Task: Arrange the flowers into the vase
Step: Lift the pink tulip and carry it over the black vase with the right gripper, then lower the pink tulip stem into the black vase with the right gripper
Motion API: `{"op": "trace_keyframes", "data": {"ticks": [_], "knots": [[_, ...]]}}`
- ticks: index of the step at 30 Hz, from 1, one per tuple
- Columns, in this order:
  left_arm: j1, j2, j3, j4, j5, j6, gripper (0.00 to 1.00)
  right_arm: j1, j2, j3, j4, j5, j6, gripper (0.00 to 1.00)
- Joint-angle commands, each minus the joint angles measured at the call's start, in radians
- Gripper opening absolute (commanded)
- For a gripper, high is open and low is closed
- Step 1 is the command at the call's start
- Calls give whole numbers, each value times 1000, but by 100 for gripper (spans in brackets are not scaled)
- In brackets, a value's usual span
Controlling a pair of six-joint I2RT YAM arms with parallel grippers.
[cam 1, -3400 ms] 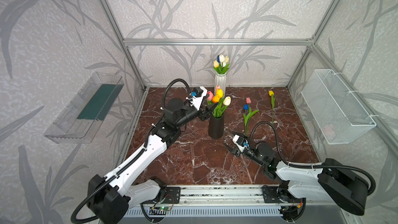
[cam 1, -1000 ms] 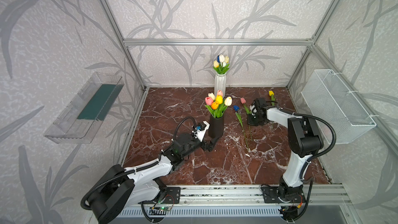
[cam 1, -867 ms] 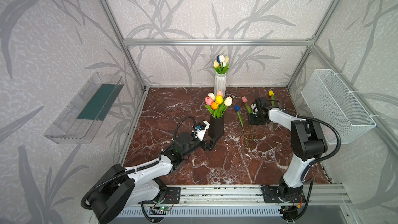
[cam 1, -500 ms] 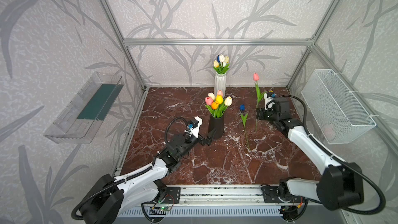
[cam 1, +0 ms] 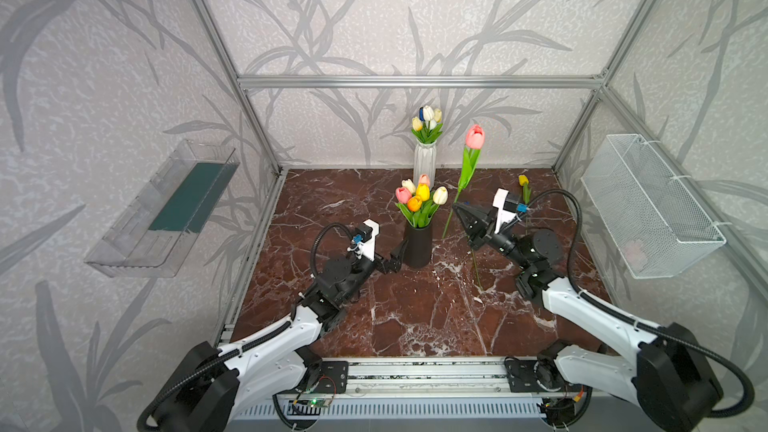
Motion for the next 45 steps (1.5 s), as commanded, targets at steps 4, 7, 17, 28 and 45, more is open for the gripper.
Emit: {"op": "trace_keyframes", "data": {"ticks": [4, 7, 17, 28, 45], "knots": [[4, -45, -22, -14, -19, -11, 99, 41, 177, 80, 293, 88, -62, 0], [5, -69, -33, -34, -25, -13, 100, 56, 225, 106, 295, 115, -110, 0], [5, -85, -44, -55, -41, 2, 99, 67, 263, 141, 288, 160, -170, 0], [5, -52, -34, -46, -36, 13, 100, 75, 283, 94, 261, 161, -204, 0], [6, -26, -39, -22, -31, 2, 100, 101, 265, -13, 188, 153, -300, 0]]}}
